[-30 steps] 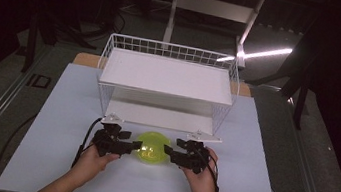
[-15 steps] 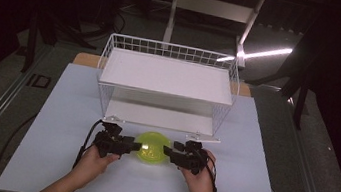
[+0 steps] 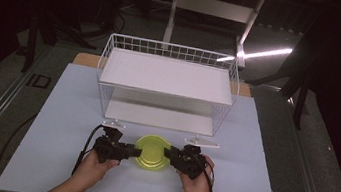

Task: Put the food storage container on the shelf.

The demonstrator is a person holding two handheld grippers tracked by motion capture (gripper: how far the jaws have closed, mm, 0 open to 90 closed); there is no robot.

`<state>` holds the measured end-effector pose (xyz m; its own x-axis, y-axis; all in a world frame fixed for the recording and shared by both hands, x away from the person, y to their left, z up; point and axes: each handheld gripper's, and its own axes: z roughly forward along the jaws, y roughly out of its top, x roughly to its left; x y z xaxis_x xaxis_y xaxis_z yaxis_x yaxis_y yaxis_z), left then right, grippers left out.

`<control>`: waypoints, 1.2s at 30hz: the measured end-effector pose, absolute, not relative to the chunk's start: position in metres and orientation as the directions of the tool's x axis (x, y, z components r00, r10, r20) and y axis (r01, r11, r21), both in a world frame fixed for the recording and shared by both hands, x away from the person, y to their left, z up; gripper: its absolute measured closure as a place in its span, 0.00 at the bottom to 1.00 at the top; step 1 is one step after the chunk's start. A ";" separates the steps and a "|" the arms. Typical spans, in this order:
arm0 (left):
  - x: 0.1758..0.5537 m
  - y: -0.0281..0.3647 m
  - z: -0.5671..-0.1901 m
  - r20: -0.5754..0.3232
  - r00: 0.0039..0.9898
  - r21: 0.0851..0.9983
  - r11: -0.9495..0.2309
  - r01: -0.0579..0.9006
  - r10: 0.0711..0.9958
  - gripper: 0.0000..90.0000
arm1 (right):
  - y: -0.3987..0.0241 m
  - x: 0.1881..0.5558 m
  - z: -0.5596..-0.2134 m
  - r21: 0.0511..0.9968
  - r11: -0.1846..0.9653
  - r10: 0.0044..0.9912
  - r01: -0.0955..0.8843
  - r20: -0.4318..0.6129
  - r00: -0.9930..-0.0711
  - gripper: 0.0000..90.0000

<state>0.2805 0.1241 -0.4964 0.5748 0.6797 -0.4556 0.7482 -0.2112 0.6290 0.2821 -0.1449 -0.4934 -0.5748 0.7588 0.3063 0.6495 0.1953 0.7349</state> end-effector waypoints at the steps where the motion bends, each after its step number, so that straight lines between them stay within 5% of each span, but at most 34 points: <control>1: 0.279 0.124 -0.496 -0.453 0.569 0.627 -0.208 0.750 0.686 0.80 | -0.145 0.281 -0.493 0.733 0.190 0.759 0.653 0.312 -0.571 0.82; 9: 0.271 0.122 -0.488 -0.399 0.575 0.643 -0.228 0.731 0.715 0.90 | -0.142 0.272 -0.487 0.745 0.209 0.777 0.634 0.267 -0.570 0.88; 24: 0.289 0.124 -0.466 -0.360 0.629 0.763 -0.171 0.624 0.689 0.91 | -0.142 0.286 -0.449 0.820 0.203 0.787 0.536 0.189 -0.587 0.88; 36: 0.318 0.111 -0.477 -0.312 0.633 0.780 -0.189 0.597 0.709 0.91 | -0.146 0.311 -0.458 0.816 0.176 0.827 0.551 0.181 -0.532 0.88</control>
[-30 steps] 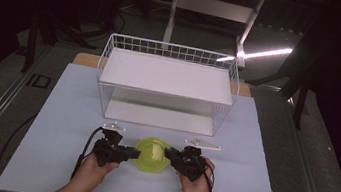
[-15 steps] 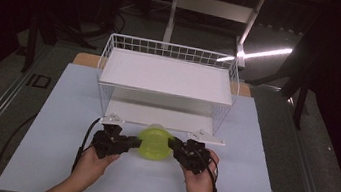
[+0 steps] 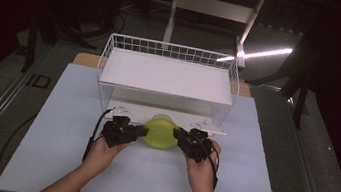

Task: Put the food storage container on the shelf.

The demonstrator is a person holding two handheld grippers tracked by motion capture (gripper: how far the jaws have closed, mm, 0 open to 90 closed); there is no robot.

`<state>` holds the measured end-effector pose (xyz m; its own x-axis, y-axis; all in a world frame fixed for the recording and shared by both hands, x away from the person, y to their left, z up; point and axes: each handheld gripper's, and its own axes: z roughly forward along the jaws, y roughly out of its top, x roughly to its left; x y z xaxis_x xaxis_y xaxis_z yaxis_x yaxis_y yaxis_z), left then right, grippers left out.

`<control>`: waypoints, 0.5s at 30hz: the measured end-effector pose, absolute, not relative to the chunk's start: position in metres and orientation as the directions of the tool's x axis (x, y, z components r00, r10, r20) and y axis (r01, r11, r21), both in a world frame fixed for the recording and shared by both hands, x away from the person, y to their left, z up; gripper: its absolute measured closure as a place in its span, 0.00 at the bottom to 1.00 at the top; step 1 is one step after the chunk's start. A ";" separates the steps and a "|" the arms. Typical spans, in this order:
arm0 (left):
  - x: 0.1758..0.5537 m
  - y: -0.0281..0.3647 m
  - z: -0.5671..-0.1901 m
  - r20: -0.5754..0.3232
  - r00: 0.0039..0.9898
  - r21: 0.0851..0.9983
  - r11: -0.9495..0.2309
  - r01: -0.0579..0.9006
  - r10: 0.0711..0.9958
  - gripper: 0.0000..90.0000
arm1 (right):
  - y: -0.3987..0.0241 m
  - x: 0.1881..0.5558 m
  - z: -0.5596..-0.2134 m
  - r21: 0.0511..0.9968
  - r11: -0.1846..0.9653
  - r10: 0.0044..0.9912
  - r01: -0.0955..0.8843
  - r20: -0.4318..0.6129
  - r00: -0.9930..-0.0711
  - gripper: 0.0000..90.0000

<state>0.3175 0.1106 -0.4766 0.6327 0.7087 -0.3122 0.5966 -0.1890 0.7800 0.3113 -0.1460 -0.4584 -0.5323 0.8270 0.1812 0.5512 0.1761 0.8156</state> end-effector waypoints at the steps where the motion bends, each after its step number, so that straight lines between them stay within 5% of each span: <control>1: 0.320 0.110 -0.479 -0.314 0.628 0.774 -0.191 0.604 0.712 0.91 | -0.146 0.313 -0.460 0.812 0.180 0.831 0.555 0.177 -0.528 0.88; 15: 0.337 0.107 -0.497 -0.332 0.591 0.767 -0.154 0.623 0.735 0.90 | -0.140 0.329 -0.474 0.806 0.194 0.852 0.560 0.144 -0.503 0.87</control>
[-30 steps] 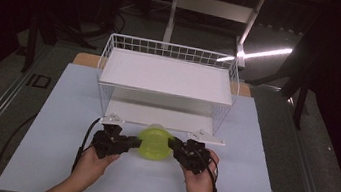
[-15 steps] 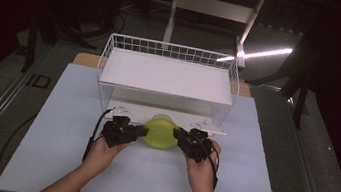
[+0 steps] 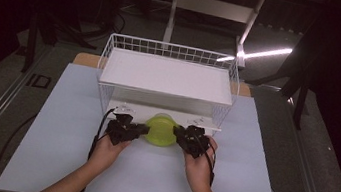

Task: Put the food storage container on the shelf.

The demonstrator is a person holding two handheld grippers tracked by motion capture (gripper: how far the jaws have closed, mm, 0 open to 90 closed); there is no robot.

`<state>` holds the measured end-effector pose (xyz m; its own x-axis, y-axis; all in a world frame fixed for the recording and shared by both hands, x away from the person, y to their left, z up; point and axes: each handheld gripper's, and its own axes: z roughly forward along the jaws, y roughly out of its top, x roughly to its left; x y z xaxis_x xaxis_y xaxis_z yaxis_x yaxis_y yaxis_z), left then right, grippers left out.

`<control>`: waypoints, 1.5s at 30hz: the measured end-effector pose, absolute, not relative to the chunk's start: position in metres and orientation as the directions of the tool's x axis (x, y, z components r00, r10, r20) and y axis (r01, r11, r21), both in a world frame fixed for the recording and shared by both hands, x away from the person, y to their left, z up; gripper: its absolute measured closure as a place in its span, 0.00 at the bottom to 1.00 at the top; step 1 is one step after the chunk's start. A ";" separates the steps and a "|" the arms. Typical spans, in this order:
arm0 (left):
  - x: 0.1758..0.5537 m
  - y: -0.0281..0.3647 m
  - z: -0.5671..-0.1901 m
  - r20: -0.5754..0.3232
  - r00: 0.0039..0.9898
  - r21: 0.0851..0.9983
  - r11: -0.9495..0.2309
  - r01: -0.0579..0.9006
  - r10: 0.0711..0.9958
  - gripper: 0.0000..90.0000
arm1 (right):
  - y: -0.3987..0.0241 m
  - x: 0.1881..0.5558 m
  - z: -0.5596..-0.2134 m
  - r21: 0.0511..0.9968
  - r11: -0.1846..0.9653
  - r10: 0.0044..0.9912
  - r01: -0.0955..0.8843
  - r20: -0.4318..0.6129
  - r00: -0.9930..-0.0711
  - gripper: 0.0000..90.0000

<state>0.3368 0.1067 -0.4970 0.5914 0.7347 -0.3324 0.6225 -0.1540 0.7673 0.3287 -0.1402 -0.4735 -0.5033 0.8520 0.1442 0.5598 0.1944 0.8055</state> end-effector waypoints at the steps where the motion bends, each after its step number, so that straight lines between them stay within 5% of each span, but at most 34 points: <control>1: 0.338 0.106 -0.497 -0.334 0.590 0.771 -0.147 0.619 0.735 0.90 | -0.140 0.331 -0.474 0.807 0.200 0.855 0.555 0.133 -0.501 0.87; 28: 0.365 0.099 -0.502 -0.313 0.573 0.807 -0.107 0.581 0.757 0.84 | -0.137 0.358 -0.479 0.832 0.172 0.887 0.527 0.103 -0.450 0.81; 31: 0.365 0.096 -0.501 -0.275 0.567 0.822 -0.116 0.558 0.777 0.81 | -0.137 0.359 -0.482 0.842 0.178 0.895 0.508 0.075 -0.439 0.75; 33: 0.367 0.093 -0.502 -0.242 0.558 0.838 -0.119 0.533 0.794 0.69 | -0.138 0.361 -0.489 0.855 0.176 0.911 0.488 0.047 -0.410 0.69; 38: 0.373 0.091 -0.501 -0.253 0.542 0.830 -0.107 0.547 0.801 0.57 | -0.139 0.365 -0.492 0.856 0.155 0.916 0.493 0.063 -0.397 0.64; 45: 0.379 0.090 -0.499 -0.269 0.500 0.838 -0.057 0.543 0.823 0.51 | -0.141 0.369 -0.492 0.861 0.111 0.915 0.496 0.106 -0.388 0.57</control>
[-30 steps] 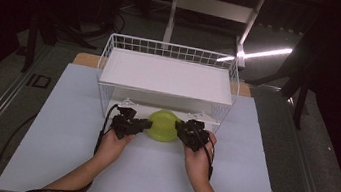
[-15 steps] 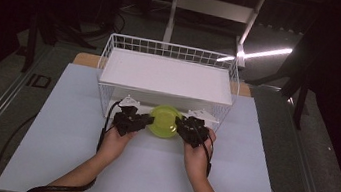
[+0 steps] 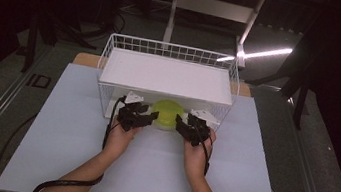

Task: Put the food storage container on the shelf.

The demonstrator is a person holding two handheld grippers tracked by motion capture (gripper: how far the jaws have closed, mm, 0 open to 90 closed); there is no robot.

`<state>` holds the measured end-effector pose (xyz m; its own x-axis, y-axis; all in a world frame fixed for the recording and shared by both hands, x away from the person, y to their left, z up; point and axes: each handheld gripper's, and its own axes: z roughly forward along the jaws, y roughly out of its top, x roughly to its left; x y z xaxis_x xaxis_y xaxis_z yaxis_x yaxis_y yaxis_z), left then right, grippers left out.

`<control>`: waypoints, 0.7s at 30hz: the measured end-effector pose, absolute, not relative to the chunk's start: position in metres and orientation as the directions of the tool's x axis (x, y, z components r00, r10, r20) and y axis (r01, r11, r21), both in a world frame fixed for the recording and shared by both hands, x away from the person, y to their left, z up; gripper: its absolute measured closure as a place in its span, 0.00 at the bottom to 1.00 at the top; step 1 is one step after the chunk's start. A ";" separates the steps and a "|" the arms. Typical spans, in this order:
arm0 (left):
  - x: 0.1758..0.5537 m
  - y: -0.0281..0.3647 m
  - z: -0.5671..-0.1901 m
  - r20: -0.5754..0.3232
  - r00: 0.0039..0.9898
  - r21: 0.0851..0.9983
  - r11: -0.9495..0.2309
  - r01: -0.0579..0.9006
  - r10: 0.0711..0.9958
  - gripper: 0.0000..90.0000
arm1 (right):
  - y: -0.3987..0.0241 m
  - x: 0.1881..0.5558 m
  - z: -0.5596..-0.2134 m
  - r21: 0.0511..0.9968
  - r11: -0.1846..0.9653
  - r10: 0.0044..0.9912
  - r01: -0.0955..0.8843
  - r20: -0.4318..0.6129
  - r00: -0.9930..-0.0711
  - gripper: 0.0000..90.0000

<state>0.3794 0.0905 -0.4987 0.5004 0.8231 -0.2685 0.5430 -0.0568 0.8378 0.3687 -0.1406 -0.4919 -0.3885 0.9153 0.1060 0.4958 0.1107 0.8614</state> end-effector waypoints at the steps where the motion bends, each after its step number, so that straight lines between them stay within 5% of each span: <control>1: 0.379 0.090 -0.499 -0.269 0.500 0.838 -0.057 0.543 0.823 0.51 | -0.141 0.369 -0.492 0.861 0.111 0.915 0.496 0.106 -0.388 0.57; 6: 0.372 0.091 -0.496 -0.245 0.530 0.858 -0.072 0.508 0.812 0.50 | -0.139 0.362 -0.488 0.871 0.122 0.906 0.477 0.099 -0.412 0.57; 14: 0.352 0.093 -0.491 -0.249 0.519 0.864 -0.054 0.500 0.818 0.29 | -0.141 0.340 -0.482 0.877 0.122 0.883 0.465 0.118 -0.455 0.61; 16: 0.346 0.096 -0.491 -0.258 0.547 0.866 -0.061 0.497 0.796 0.18 | -0.140 0.336 -0.484 0.872 0.127 0.881 0.473 0.120 -0.457 0.68; 21: 0.326 0.108 -0.491 -0.281 0.583 0.869 -0.055 0.491 0.762 0.15 | -0.136 0.327 -0.489 0.857 0.147 0.884 0.493 0.110 -0.454 0.93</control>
<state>0.3265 0.1075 -0.4906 0.5835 0.7618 -0.2814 0.4911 -0.0550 0.8694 0.3273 -0.1361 -0.4892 -0.4545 0.8839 0.1102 0.4933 0.1468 0.8574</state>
